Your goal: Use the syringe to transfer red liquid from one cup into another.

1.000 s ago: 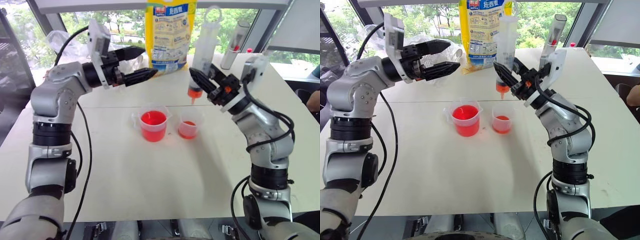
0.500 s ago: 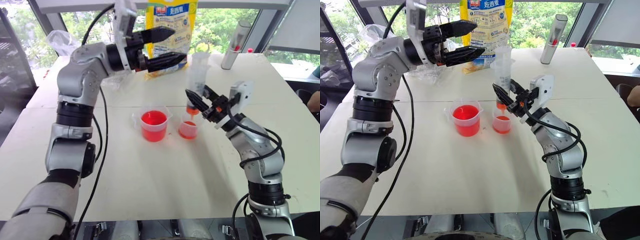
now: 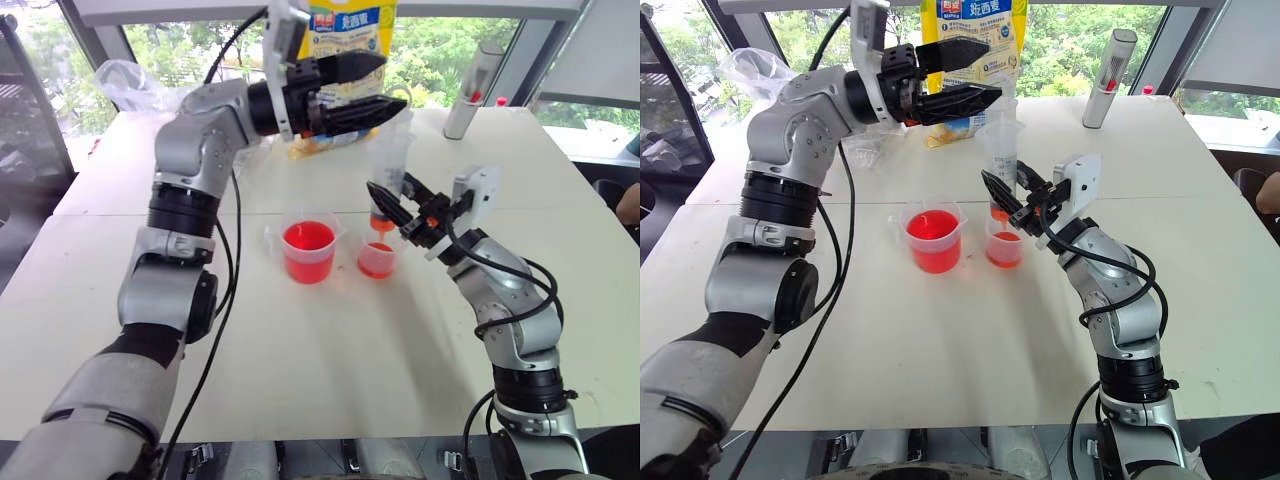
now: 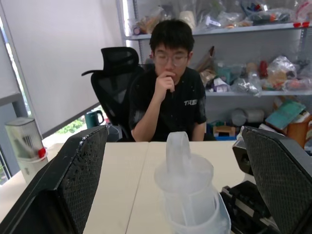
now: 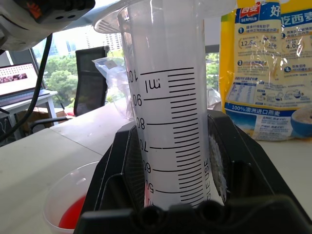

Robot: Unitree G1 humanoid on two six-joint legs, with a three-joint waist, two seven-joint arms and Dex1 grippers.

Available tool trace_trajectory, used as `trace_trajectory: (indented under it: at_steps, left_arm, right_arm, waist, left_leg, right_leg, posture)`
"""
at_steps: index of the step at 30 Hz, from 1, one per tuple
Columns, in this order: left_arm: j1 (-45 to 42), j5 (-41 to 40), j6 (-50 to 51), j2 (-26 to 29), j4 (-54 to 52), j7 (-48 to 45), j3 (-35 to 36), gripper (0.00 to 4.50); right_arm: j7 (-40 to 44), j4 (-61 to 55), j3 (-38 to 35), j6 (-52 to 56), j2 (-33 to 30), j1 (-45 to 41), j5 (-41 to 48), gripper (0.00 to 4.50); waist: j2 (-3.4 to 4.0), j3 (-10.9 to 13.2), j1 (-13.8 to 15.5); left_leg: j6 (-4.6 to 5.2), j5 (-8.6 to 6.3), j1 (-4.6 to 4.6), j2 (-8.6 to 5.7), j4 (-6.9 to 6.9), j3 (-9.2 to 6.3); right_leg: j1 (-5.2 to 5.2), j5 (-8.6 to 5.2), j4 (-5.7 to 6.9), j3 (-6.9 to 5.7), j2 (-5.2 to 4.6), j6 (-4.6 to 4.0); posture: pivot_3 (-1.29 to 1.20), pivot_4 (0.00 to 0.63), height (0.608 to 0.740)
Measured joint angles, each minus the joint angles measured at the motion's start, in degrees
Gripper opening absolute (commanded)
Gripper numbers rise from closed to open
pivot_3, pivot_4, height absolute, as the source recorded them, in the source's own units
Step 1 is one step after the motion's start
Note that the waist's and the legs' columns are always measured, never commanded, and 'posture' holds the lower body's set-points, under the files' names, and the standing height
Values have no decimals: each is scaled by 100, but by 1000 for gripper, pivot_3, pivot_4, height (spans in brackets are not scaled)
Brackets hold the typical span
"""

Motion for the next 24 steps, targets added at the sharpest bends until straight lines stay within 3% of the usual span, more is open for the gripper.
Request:
trace_trajectory:
  at_steps: [2,5,13,24]
  left_arm:
    - [-48,31,-72,-70,156,-14,3,4470]
    - [-126,92,-123,-136,309,-56,5,3705]
    - [-141,127,-184,-226,498,-133,21,28]
    - [-140,142,-174,-244,457,-254,22,28]
  right_arm:
    - [-8,0,-1,0,-3,3,-5,1394]
    - [-31,0,0,0,-4,8,-9,1394]
    - [-52,-4,0,1,-12,78,-47,1394]
    - [-64,-4,0,1,-14,78,-46,1394]
  waist:
    - [0,0,-1]
    - [0,0,-1]
    - [0,0,-1]
    - [0,0,0]
  left_leg:
    - [0,0,0,0,0,0]
    - [0,0,0,0,0,0]
    - [0,0,0,0,-1,0]
    - [0,0,0,0,0,0]
  right_leg:
    - [0,0,0,0,0,0]
    - [0,0,0,0,1,0]
    - [-1,0,0,0,1,0]
    - [0,0,0,0,1,0]
  posture:
    - [0,150,740]
    - [0,150,740]
    - [0,150,740]
    - [0,150,740]
